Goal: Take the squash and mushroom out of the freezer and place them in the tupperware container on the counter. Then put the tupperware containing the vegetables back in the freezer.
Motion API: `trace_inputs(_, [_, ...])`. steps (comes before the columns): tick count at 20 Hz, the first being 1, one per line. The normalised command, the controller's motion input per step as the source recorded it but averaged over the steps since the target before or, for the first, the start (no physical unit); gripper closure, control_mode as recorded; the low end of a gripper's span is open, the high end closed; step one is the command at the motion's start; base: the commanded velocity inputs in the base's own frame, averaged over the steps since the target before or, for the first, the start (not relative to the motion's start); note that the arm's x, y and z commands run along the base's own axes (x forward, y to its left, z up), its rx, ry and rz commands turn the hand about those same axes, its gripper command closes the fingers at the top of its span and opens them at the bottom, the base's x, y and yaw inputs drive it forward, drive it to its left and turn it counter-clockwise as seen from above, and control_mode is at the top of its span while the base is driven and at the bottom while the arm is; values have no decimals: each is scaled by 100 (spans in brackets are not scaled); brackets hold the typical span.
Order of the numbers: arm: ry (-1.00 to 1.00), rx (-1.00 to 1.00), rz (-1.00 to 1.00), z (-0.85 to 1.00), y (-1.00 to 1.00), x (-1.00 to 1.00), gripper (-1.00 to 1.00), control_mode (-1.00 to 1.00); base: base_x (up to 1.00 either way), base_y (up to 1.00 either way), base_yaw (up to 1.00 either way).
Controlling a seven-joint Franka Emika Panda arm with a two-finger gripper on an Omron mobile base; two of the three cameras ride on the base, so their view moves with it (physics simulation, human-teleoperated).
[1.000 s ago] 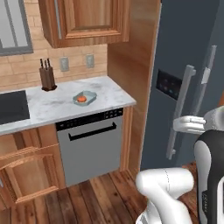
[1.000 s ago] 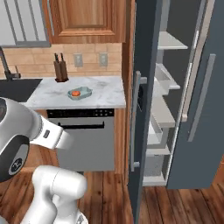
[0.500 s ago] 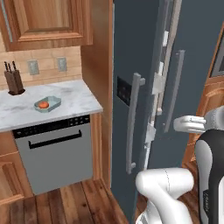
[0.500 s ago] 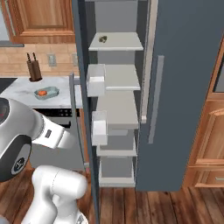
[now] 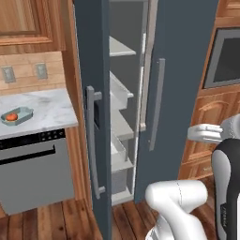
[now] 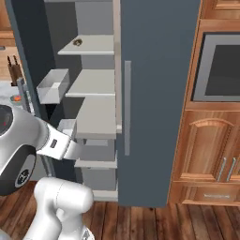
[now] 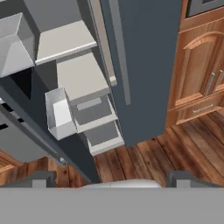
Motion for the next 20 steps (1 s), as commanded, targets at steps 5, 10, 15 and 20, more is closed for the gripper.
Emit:
trace_inputs(5, [0,0,0,0,0,0,-100,100,62,-30,24])
trace_inputs(10, [0,0,0,0,0,0,-100,100,79,-36,25])
trace_inputs(15, [0,0,0,0,0,0,-100,100,37,-59,26])
trace_inputs(20, [0,0,0,0,0,0,-100,100,17,-57,19])
